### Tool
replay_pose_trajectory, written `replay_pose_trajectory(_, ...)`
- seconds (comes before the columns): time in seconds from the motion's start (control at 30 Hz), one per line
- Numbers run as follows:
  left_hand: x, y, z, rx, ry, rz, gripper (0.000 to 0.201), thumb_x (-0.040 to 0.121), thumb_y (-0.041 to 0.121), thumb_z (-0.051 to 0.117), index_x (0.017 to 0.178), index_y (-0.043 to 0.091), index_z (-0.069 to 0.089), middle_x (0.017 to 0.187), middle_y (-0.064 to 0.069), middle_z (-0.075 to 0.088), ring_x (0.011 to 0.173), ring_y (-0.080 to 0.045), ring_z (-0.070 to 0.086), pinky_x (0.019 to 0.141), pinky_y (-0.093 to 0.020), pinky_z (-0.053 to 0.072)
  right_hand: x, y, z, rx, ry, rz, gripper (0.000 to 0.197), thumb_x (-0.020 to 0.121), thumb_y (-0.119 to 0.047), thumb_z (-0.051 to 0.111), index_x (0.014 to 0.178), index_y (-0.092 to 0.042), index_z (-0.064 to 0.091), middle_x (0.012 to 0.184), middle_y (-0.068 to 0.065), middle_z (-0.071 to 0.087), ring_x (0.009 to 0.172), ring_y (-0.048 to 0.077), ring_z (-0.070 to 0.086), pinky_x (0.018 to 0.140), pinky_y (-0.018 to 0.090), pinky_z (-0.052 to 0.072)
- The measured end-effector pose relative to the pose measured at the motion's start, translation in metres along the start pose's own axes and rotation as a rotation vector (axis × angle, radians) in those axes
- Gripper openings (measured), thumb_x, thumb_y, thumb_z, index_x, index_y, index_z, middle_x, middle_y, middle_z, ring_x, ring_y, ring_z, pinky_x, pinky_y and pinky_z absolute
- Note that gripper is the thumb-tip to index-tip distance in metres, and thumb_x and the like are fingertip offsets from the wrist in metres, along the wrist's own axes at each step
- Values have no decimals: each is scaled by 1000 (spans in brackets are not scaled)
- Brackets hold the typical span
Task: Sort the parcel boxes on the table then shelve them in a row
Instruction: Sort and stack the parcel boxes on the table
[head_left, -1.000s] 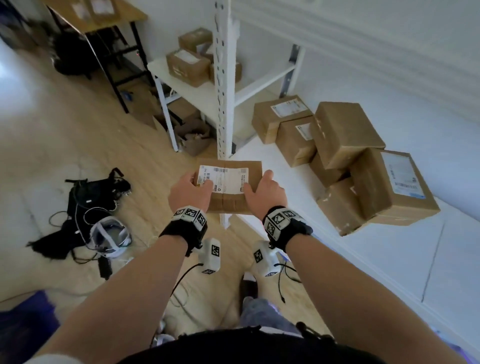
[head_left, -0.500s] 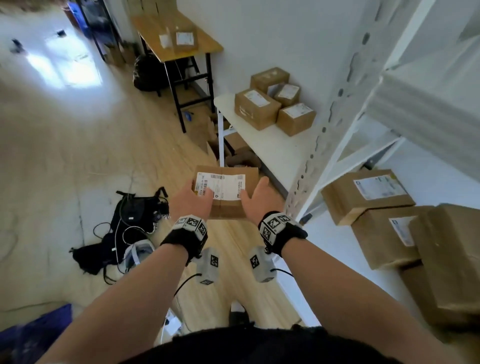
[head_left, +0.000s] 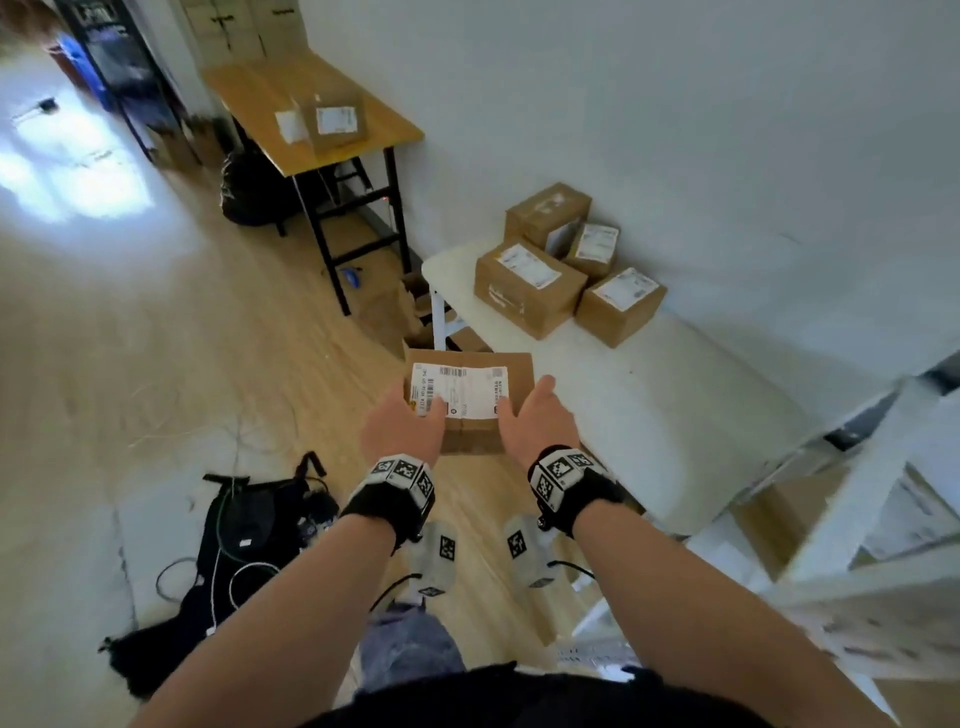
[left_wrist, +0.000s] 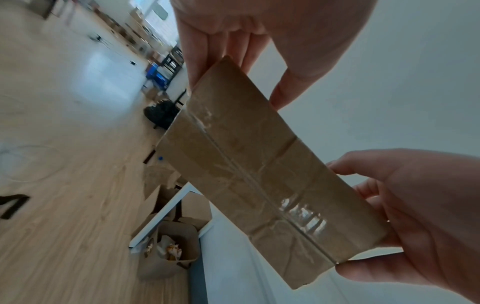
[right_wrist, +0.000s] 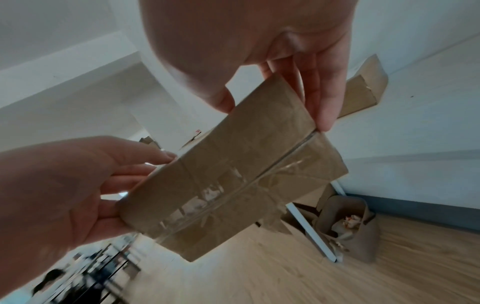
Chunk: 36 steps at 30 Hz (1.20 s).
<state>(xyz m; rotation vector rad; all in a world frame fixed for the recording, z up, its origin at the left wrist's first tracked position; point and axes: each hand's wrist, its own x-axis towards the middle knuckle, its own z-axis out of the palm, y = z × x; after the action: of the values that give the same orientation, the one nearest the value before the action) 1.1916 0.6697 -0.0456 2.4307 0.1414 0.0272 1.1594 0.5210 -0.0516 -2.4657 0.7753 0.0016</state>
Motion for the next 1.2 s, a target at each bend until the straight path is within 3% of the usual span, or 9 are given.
replay_pose_trajectory(0.17, 92, 34, 15, 17, -178, 164, 38, 92, 40, 61, 126, 24, 58, 118, 3, 68, 102, -20, 64, 78, -26, 42, 57, -23, -1, 91, 105, 206, 49, 96, -47, 48, 124, -7, 37, 108, 10, 63, 93, 31, 64, 77, 42, 55)
replay_pose_trajectory(0.3, 139, 71, 22, 3, -297, 293, 45, 92, 37, 63, 133, 20, 54, 124, 1, 66, 113, -21, 61, 91, -30, 47, 83, -33, -11, 160, 202, 357, 52, 96, -47, 48, 126, -6, 36, 111, 13, 63, 96, 34, 63, 81, 45, 55)
replay_pose_trajectory(0.4, 160, 95, 33, 0, -345, 404, 41, 94, 35, 63, 130, 16, 56, 123, 1, 66, 114, -19, 60, 84, -21, 35, 98, -32, -21, 171, 264, 428, 49, 98, -45, 47, 125, -6, 35, 112, 13, 61, 97, 34, 62, 77, 38, 51)
replay_pose_trajectory(0.47, 171, 110, 45, -23, -382, 451, 43, 94, 36, 63, 131, 16, 55, 123, 1, 66, 114, -19, 59, 87, -23, 36, 110, -27, -31, 172, 308, 452, 43, 98, -44, 48, 118, -8, 36, 109, 12, 60, 89, 30, 59, 70, 35, 46)
replay_pose_trajectory(0.6, 195, 142, 77, -62, -450, 531, 56, 96, 38, 59, 145, 17, 43, 134, -1, 61, 124, -23, 56, 103, -39, 42, 144, -16, -46, 179, 383, 490, 39, 98, -43, 49, 111, -10, 35, 106, 11, 60, 80, 26, 53, 67, 35, 45)
replay_pose_trajectory(0.77, 227, 184, 126, -19, -485, 623, 60, 99, 38, 53, 152, 22, 31, 141, -1, 54, 127, -24, 53, 104, -41, 44, 200, 6, -59, 190, 448, 517, 41, 97, -43, 51, 111, -7, 36, 106, 13, 60, 80, 29, 54, 68, 35, 41)
replay_pose_trajectory(0.93, 261, 245, 172, -19, -498, 690, 62, 101, 33, 52, 155, 18, 24, 152, -1, 42, 135, -23, 46, 107, -38, 39, 276, 32, -82, 228, 466, 541, 47, 97, -44, 51, 117, -4, 37, 109, 15, 60, 94, 37, 61, 71, 36, 42)
replay_pose_trajectory(1.03, 285, 282, 205, -23, -484, 732, 62, 101, 32, 51, 155, 17, 24, 156, -1, 36, 138, -22, 41, 109, -36, 36, 321, 47, -98, 251, 494, 552, 45, 98, -45, 49, 116, -5, 36, 105, 13, 61, 90, 36, 63, 72, 40, 51)
replay_pose_trajectory(1.2, 313, 321, 257, -11, -582, 783, 63, 101, 27, 52, 156, 18, 22, 164, 0, 15, 144, -20, 31, 114, -32, 31, 374, 68, -116, 279, 487, 590, 42, 98, -44, 49, 117, -8, 37, 107, 10, 59, 90, 32, 61, 74, 40, 52)
